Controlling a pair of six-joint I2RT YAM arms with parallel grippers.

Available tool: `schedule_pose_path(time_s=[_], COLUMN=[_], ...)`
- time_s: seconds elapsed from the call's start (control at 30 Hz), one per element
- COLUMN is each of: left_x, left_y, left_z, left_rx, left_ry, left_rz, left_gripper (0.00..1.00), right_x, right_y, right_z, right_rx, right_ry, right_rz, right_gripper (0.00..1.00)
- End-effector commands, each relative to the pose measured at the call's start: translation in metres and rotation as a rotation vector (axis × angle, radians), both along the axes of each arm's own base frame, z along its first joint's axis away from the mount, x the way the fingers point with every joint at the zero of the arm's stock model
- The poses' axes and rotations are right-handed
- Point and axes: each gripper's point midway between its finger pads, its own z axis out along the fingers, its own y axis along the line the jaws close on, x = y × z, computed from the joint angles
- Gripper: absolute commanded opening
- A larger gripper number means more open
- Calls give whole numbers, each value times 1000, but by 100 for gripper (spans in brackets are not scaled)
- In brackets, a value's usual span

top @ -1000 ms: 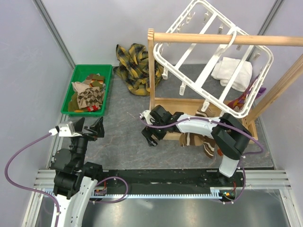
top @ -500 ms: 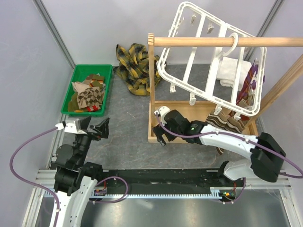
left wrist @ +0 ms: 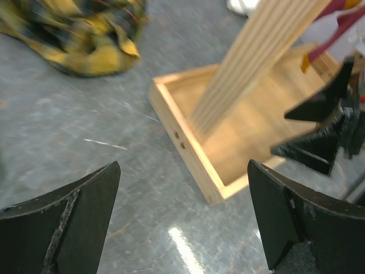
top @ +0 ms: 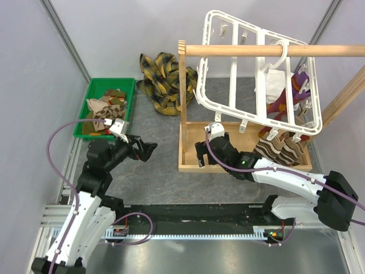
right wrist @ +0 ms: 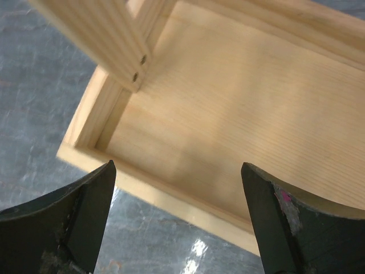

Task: Clip the socks to the hanger
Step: Adjust the clothesline at the center of the board.

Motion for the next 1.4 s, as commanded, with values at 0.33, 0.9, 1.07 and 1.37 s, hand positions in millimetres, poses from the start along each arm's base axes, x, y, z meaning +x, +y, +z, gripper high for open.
schedule_pose_path(time_s=[0.33, 0.9, 1.07, 1.37], left_x=[26, 24, 23, 24], left_y=[-19, -4, -5, -3], left_z=[30, 32, 29, 26], left_rx=[3, 48, 59, 78], left_ry=[-78, -96, -91, -84], left_rz=[-83, -8, -8, 4], left_gripper=[99, 99, 99, 99], right_x=[90, 145, 170, 232], right_y=[-100, -200, -212, -228], right_z=[-39, -83, -96, -85], right_rx=[-20, -85, -58, -148], right_ry=[-35, 109, 213, 157], right_rz=[-585, -788, -719, -630], right_gripper=[98, 98, 98, 98])
